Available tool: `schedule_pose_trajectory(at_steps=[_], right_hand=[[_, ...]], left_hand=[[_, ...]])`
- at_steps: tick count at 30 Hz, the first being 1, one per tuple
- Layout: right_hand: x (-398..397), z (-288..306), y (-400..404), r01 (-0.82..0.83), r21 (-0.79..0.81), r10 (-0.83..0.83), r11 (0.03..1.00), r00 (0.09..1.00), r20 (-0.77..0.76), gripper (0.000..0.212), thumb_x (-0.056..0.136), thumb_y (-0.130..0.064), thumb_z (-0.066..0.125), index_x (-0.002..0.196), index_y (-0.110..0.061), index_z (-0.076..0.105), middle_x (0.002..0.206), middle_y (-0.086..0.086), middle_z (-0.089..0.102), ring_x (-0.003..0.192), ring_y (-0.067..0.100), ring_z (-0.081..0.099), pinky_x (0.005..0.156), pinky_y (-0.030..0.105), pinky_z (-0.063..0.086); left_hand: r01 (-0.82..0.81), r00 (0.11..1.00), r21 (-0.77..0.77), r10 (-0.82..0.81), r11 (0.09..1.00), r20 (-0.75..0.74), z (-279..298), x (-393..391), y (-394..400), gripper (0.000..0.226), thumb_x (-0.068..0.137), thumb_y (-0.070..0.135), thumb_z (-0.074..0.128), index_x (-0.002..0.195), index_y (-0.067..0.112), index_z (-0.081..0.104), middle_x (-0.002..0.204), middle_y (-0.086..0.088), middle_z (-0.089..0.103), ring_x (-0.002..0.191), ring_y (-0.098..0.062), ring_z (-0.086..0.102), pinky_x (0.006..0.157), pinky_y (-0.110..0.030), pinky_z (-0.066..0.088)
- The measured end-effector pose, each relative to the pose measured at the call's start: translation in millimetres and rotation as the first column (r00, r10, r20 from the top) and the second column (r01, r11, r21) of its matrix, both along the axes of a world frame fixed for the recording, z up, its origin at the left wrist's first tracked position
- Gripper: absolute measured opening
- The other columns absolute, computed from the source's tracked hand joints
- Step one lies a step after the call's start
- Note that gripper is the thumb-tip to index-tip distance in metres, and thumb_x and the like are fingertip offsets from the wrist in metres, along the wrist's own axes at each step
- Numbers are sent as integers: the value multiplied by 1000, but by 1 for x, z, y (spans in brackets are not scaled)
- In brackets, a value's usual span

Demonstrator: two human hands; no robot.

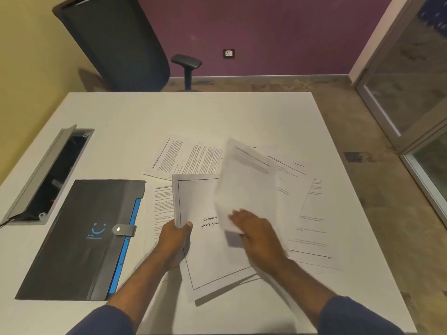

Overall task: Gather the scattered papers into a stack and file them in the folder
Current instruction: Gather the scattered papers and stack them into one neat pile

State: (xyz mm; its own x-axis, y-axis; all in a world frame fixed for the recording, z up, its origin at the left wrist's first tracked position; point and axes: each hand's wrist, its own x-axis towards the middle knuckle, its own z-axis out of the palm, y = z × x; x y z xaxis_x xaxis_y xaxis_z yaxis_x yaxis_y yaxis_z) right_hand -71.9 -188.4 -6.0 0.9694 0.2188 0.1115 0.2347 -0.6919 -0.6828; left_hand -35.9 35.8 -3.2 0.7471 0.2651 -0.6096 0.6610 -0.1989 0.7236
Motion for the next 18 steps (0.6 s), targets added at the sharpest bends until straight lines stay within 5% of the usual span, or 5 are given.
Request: schedule_pose_trajectory(at_steps=[4,11,13,15,18], right_hand=[[-7,-7,25,-277,-131,268,952,960,-78,58,85,2,50,139,-19,54,150,1,47,144,23,36,104,45,36],[-7,-15,43,-359,-212,327,909,929,-172,54,94,-6,44,145,-25,45,158,-2,34,149,19,23,103,46,34],[-6,-14,44,-382,-211,350,900,920,-174,55,94,-4,43,144,-25,45,159,-1,33,149,20,22,105,45,33],[-6,-14,45,-414,-192,386,890,907,-167,53,95,-6,43,144,-25,46,158,-1,34,149,22,22,107,44,31],[-6,-19,38,-440,-96,416,893,888,-197,49,97,-39,50,145,-35,41,158,-7,34,150,15,18,112,40,25]], left_hand=[[-13,998,-44,16,999,53,-1,1,-4,49,101,27,54,145,8,44,139,-18,57,122,-36,58,105,-48,47],[-92,994,-55,88,994,-72,0,11,-7,70,96,66,26,147,20,42,140,-5,55,110,-27,58,85,-36,51],[-28,1000,-66,28,997,-5,-1,8,-6,73,88,73,42,139,22,51,129,-1,64,112,-25,63,81,-30,54],[77,994,-45,-73,996,85,-7,4,-4,50,80,56,73,116,22,65,101,8,75,100,-21,71,65,-16,54],[90,987,115,-103,989,120,-13,2,-3,34,83,22,77,114,19,64,92,12,68,92,-22,68,58,-15,44]])
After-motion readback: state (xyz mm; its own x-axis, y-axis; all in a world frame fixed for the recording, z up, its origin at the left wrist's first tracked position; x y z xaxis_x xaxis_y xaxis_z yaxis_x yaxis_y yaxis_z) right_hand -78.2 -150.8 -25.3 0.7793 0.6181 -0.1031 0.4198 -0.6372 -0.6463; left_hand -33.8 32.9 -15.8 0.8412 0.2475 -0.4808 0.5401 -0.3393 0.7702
